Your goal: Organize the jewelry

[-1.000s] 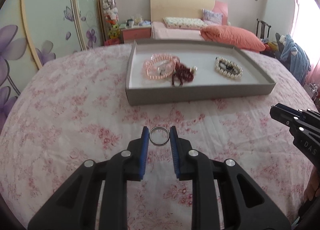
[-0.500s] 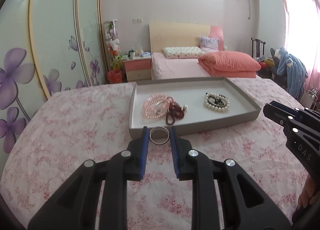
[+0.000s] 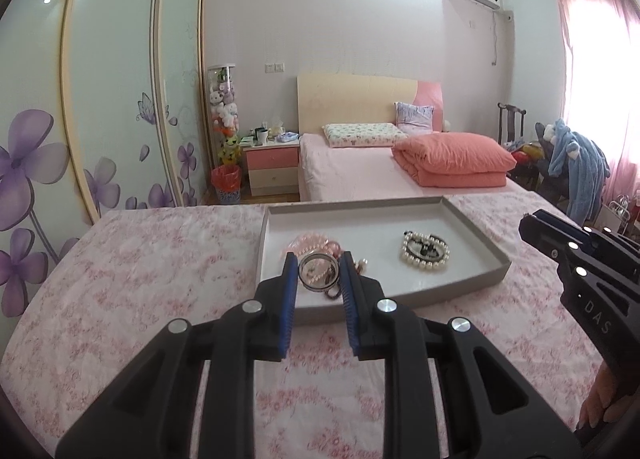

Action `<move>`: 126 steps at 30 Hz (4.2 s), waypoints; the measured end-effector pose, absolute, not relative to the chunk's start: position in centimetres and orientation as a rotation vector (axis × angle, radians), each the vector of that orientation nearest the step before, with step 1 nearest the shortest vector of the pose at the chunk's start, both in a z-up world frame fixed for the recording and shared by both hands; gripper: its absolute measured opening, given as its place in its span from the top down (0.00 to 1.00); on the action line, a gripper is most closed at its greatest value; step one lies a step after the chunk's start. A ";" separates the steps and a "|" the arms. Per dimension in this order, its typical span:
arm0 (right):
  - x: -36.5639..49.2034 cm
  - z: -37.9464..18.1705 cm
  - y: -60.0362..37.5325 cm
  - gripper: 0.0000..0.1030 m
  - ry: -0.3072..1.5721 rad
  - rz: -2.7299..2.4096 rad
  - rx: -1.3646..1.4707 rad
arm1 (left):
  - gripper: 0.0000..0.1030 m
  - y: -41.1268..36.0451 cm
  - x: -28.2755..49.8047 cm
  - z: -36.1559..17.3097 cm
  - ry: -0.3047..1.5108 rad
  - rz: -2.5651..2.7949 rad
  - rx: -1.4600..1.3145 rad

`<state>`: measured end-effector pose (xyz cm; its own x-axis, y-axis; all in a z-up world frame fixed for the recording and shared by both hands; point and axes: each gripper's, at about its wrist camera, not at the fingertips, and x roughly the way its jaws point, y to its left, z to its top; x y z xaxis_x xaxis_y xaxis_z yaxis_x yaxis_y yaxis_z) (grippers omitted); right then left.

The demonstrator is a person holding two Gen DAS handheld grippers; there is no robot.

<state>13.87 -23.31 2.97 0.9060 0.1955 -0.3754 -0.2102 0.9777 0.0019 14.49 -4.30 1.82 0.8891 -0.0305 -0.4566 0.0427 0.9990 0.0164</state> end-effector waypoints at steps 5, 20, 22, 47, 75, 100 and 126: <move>15.6 3.5 -23.8 0.86 0.351 0.196 -0.001 | 0.79 -4.4 16.4 2.0 0.466 -0.049 0.013; 24.2 1.4 -24.0 0.86 0.449 0.200 0.087 | 0.79 -5.6 25.3 -0.8 0.555 -0.093 0.017; 25.3 1.0 -24.0 0.86 0.472 0.205 0.104 | 0.79 -5.7 26.4 -1.3 0.573 -0.097 0.015; 22.6 1.9 -27.0 0.42 0.495 0.224 0.252 | 0.49 -0.7 23.3 0.5 0.549 -0.046 -0.112; 8.5 3.8 -24.3 0.02 0.351 0.230 0.062 | 0.04 -0.3 7.2 2.7 0.363 0.016 -0.022; 7.3 1.5 -25.5 0.02 0.360 0.219 0.103 | 0.04 -0.6 6.2 0.6 0.389 0.002 -0.021; 7.6 1.1 -25.6 0.02 0.375 0.221 0.105 | 0.04 -1.4 6.6 0.4 0.402 0.001 0.003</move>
